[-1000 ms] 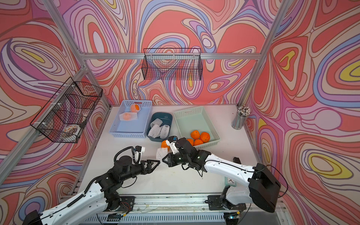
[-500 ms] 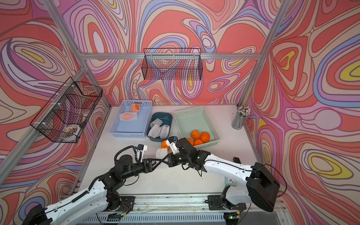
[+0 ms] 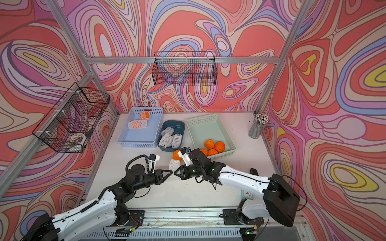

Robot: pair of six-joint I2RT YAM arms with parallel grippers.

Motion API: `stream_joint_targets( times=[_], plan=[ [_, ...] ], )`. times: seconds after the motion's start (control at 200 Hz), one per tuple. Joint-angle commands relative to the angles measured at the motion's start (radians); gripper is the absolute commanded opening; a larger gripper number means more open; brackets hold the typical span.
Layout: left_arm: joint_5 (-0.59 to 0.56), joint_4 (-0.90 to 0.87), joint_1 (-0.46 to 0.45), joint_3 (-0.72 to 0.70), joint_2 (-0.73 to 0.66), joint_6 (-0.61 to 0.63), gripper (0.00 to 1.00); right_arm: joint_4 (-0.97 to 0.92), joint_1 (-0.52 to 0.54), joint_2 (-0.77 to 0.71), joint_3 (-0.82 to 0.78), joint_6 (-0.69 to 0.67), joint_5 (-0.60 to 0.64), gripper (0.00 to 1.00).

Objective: Remove foam nets from oranges
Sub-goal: Remove the foam net from the orange, then place the foam net into the storage box.

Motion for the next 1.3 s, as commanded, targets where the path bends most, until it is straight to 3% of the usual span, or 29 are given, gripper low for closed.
stream_joint_targets(
  times=[0.0,0.19,0.361,0.581,0.686,0.856,1.072,1.297],
  plan=[
    [-0.014,-0.02,-0.001,0.046,0.011,0.031,0.02,0.01,-0.004,-0.002,-0.014,-0.002,-0.008,0.12],
    [-0.011,-0.029,-0.001,0.068,0.023,0.05,0.0,-0.008,-0.01,-0.014,-0.011,-0.007,-0.001,0.2],
    [-0.048,-0.094,0.001,0.099,0.017,0.084,0.0,-0.033,-0.016,-0.038,-0.015,-0.02,0.018,0.54],
    [-0.108,-0.267,0.044,0.204,0.025,0.172,0.0,-0.08,-0.018,-0.089,-0.027,-0.039,0.057,0.78],
    [-0.112,-0.356,0.12,0.303,0.066,0.206,0.0,-0.084,-0.017,-0.121,-0.045,-0.05,0.068,0.89],
    [-0.147,-0.505,0.216,0.512,0.213,0.331,0.0,-0.103,-0.017,-0.151,-0.063,-0.058,0.078,0.94],
    [-0.265,-0.665,0.257,0.796,0.451,0.45,0.0,-0.123,-0.018,-0.162,-0.077,-0.058,0.094,0.95],
    [-0.315,-0.748,0.299,1.072,0.723,0.525,0.0,-0.112,-0.018,-0.191,-0.118,-0.051,0.095,0.97]
  ],
)
